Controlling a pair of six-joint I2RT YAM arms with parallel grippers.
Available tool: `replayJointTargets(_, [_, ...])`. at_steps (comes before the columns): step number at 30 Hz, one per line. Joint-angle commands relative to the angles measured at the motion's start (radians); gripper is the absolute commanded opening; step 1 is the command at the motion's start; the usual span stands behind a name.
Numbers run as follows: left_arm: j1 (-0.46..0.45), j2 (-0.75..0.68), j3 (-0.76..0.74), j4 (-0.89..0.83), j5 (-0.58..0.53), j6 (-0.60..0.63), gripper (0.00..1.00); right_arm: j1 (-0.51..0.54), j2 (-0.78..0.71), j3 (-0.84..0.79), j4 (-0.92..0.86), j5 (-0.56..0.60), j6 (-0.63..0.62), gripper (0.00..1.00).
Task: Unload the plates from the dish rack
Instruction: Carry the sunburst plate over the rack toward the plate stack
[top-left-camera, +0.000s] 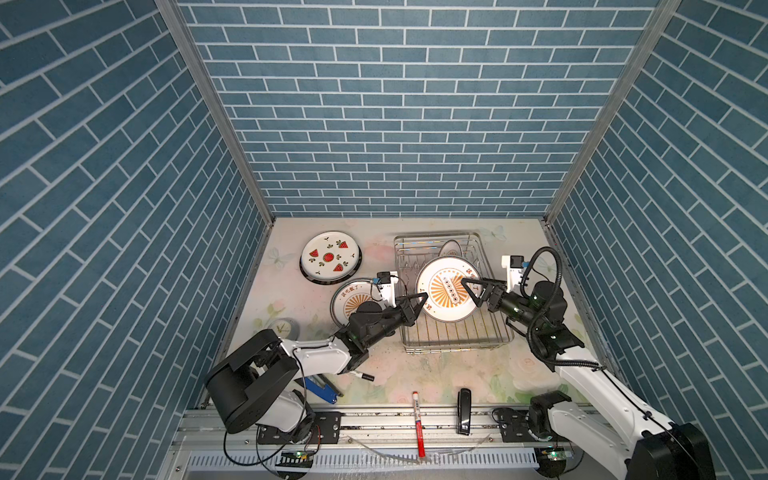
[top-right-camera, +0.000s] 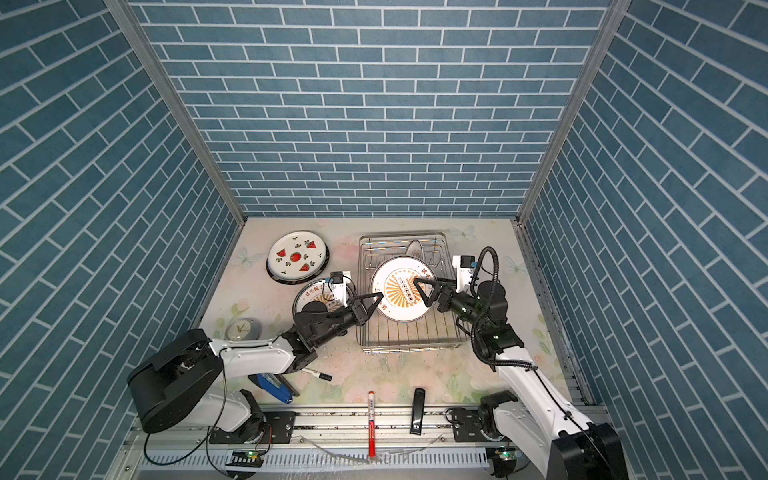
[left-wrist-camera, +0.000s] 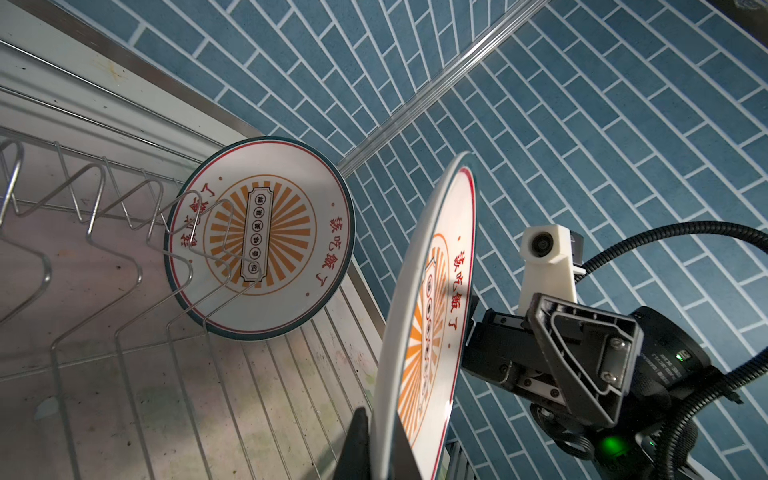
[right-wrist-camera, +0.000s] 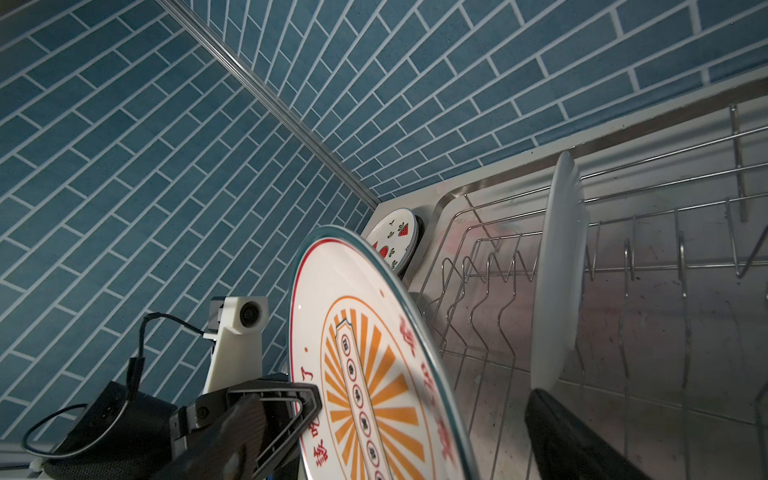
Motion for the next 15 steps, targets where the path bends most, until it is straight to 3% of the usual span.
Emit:
replayJointTargets(1, [0.009, -0.035, -0.013, 0.027, -0.027, 0.003, 0.0, 0.006, -0.04, 0.021, 0.012, 0.025, -0.025, 0.99])
replayJointTargets(7, [0.022, -0.115, -0.025, -0.127, -0.079, 0.036, 0.0, 0.006, -0.07, 0.001, 0.055, 0.016, -0.044, 0.99])
replayJointTargets(15, [0.028, -0.225, -0.076, -0.205, -0.159, 0.061, 0.0, 0.007, -0.034, 0.001, 0.094, 0.002, -0.052, 0.98])
